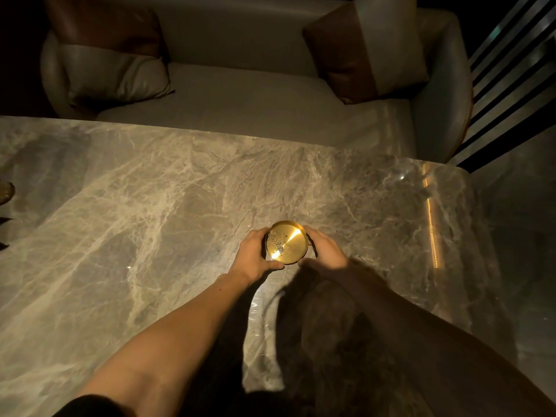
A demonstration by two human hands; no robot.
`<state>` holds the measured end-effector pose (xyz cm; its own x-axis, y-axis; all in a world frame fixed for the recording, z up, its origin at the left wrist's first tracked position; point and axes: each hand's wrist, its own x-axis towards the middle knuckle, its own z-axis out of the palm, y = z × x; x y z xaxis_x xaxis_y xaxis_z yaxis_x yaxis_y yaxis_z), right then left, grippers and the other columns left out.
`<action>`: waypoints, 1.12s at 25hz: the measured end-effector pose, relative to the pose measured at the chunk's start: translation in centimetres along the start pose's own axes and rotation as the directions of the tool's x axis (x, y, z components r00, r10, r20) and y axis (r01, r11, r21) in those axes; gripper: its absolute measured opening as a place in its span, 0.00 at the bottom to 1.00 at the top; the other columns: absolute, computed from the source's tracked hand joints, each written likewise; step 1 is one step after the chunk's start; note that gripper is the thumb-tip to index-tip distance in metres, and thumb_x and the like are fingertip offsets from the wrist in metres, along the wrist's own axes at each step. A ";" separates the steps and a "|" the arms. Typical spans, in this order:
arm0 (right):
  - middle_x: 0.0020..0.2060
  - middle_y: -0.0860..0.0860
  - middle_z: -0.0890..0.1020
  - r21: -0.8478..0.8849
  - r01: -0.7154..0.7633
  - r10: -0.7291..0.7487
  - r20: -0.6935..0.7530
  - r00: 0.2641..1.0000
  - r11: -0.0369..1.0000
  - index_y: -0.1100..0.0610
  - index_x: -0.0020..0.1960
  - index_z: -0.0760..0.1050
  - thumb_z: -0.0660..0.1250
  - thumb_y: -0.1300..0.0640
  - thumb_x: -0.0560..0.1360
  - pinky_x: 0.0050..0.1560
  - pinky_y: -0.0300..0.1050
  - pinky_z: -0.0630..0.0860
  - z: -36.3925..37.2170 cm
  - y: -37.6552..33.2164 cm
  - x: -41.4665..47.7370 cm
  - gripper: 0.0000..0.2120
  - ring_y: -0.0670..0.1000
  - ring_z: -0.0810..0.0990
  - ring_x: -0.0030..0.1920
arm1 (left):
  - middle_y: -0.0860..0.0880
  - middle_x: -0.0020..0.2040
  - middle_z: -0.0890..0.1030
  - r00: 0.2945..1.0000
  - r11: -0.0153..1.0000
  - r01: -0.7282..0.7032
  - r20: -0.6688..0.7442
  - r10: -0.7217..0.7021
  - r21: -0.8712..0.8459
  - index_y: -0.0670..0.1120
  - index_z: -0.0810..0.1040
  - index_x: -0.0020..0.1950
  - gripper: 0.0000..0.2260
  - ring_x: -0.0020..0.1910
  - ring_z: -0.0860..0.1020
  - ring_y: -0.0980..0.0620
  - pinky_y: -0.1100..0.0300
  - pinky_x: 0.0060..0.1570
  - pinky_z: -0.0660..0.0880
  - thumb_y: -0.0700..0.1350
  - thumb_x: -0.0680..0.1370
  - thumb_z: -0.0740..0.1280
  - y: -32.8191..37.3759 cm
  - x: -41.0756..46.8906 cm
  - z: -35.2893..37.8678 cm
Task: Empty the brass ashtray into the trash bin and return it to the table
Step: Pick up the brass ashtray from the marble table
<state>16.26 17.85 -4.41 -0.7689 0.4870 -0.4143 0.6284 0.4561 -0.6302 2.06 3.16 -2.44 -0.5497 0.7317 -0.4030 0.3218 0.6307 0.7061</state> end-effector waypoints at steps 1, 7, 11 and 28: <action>0.68 0.54 0.74 0.005 0.006 -0.006 -0.001 1.000 1.000 0.53 0.74 0.61 0.76 0.45 0.62 0.66 0.56 0.72 0.0 0.0 0.0 0.45 0.55 0.74 0.66 | 0.45 0.61 0.77 1.000 1.000 -0.005 -0.005 0.005 -0.003 0.45 0.72 0.69 0.40 0.59 0.76 0.47 0.54 0.61 0.74 0.47 0.59 0.83 -0.1 0.0 0.0; 0.67 0.54 0.74 0.068 0.054 -0.053 -0.016 0.998 0.996 0.53 0.74 0.63 0.77 0.47 0.63 0.66 0.55 0.72 -0.8 -0.9 -0.1 0.43 0.53 0.74 0.64 | 0.46 0.62 0.77 0.999 0.999 -0.047 -0.022 0.046 -0.023 0.45 0.71 0.70 0.41 0.61 0.76 0.48 0.53 0.63 0.74 0.49 0.60 0.82 -0.5 0.1 -0.8; 0.63 0.54 0.76 0.114 0.112 -0.105 -0.070 0.992 0.987 0.52 0.73 0.66 0.78 0.49 0.65 0.64 0.54 0.74 -2.2 -1.9 -0.8 0.40 0.51 0.76 0.61 | 0.46 0.64 0.77 0.994 0.993 -0.100 -0.044 0.097 -0.067 0.45 0.71 0.71 0.41 0.62 0.76 0.49 0.54 0.65 0.72 0.50 0.61 0.82 0.2 0.0 -1.7; 0.57 0.40 0.73 0.501 0.192 -0.063 -0.263 0.963 0.844 0.54 0.72 0.65 0.78 0.62 0.65 0.55 0.27 0.72 -14.9 1.7 -14.3 0.39 0.32 0.75 0.55 | 0.61 0.60 0.82 0.954 0.791 -0.284 -0.078 0.289 -0.542 0.51 0.74 0.66 0.32 0.67 0.75 0.59 0.64 0.69 0.68 0.41 0.64 0.78 13.6 -7.4 2.0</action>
<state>30.01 22.75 10.22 -0.7487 0.6361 -0.1866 0.3240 0.1056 -0.9402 12.03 6.86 9.03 -0.4912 0.8605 -0.1350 -0.0068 0.1511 0.9885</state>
